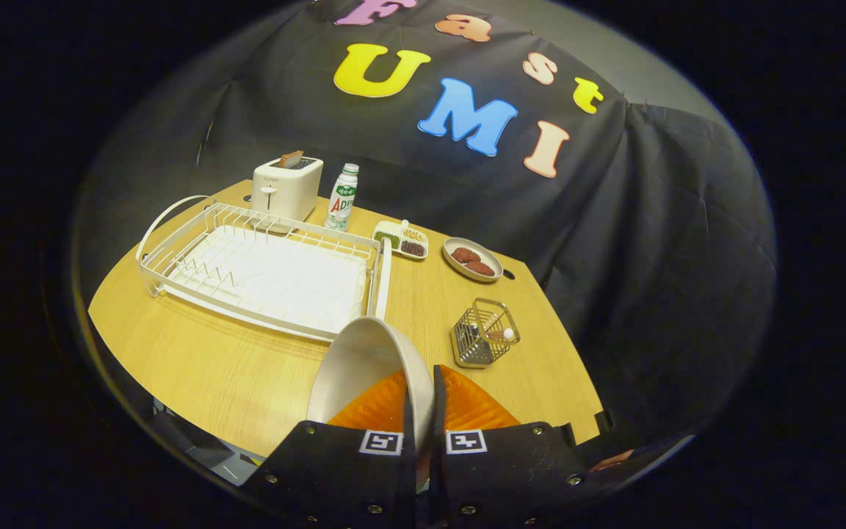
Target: Take the plate from the dish rack, then take the spoon from the basket and place it into the plate.
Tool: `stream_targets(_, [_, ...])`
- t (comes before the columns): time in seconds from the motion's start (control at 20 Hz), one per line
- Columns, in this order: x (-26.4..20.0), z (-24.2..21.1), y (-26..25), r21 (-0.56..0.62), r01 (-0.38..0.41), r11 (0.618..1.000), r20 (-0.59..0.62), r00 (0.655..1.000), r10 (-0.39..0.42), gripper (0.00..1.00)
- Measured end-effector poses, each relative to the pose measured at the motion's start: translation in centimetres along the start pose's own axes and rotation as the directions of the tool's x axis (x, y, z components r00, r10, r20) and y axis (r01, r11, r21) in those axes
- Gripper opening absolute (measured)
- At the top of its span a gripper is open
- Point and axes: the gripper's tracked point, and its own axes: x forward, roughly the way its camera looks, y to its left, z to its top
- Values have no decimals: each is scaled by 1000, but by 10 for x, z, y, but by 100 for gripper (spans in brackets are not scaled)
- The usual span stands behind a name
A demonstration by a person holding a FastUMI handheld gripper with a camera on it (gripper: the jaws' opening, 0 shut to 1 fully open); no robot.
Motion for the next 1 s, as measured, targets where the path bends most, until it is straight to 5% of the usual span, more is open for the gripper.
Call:
stream_targets(0.35, [19, -32, 14, 312, -77, 947, -83, 991, 108, 7])
stream_targets(1.0, [71, -72, 49, 675, -116, 728, -126, 955, 269, 7])
